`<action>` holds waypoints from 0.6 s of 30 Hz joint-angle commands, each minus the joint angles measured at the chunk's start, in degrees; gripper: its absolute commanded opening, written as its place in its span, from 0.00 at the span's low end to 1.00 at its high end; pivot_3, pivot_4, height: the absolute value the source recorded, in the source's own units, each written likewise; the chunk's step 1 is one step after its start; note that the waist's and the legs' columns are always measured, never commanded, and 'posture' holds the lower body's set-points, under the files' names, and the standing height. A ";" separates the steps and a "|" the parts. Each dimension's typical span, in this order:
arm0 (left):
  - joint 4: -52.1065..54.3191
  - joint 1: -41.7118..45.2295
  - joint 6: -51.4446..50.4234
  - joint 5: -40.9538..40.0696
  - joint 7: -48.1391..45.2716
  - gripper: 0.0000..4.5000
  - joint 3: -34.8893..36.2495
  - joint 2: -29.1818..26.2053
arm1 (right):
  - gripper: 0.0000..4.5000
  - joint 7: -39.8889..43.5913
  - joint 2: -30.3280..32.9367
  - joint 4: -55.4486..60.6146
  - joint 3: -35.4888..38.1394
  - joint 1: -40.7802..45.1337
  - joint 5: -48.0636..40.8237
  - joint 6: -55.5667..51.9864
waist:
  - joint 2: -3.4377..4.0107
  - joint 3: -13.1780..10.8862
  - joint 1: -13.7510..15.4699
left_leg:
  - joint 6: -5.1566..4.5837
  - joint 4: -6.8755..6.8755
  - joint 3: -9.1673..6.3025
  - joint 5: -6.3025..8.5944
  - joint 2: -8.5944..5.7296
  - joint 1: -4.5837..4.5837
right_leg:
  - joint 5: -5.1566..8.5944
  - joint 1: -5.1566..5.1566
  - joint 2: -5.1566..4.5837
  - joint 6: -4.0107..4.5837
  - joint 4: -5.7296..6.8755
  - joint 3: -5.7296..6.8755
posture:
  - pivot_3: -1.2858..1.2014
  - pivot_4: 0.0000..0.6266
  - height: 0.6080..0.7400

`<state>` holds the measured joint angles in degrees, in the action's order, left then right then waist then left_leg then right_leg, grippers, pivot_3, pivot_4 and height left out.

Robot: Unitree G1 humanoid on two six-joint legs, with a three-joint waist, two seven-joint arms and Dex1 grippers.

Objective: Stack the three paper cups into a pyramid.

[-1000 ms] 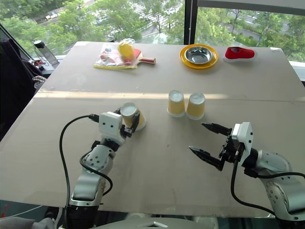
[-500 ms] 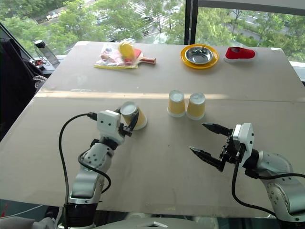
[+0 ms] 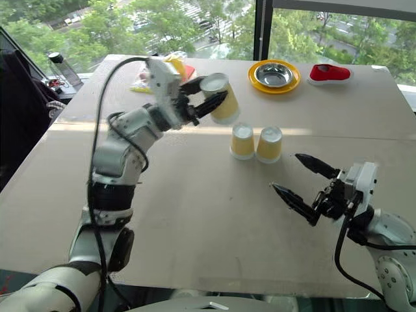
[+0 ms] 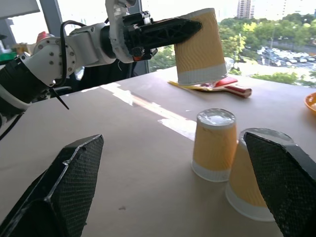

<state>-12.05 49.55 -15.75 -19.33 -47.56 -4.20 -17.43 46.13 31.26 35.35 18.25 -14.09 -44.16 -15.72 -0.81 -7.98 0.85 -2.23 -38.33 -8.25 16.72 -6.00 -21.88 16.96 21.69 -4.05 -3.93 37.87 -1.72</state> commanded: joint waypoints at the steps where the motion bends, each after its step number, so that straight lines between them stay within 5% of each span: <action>1: -8.73 4.89 6.29 1.73 -6.80 0.52 -2.82 2.51 | 1.00 -1.80 -1.11 3.58 4.32 -2.80 -1.56 2.10 | -0.01 -0.01 -0.23 | 0.00 0.01 0.01 0.00 0.00 0.02 | 0.00 0.04 0.00 0.00 0.02 -0.05 | 0.52 0.24 1.00; 12: -25.74 12.26 18.68 7.39 -8.28 0.52 -2.90 5.65 | 1.00 -4.31 -5.84 6.26 9.29 -10.16 -1.94 7.37 | -0.03 -0.03 -1.08 | 0.00 0.00 -0.01 0.00 -0.07 0.07 | -0.01 0.11 0.04 -0.01 0.11 -0.31 | 0.52 0.24 1.00; 18: -25.75 10.83 20.40 8.85 -9.54 0.52 -3.71 5.59 | 1.00 -4.19 -6.11 5.72 9.95 -10.31 -3.65 8.47 | -0.04 -0.03 -1.09 | 0.00 0.01 0.00 0.00 -0.08 0.04 | -0.01 0.19 0.04 -0.01 0.14 -0.33 | 0.52 0.24 1.00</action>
<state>-39.57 60.46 3.10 -10.83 -56.82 -8.39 -11.77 42.12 25.20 39.90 25.96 -24.46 -46.00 -8.51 -0.85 -8.01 -0.23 -2.23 -38.33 -8.26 16.72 -6.09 -21.84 16.96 21.88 -4.01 -3.95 38.01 -2.05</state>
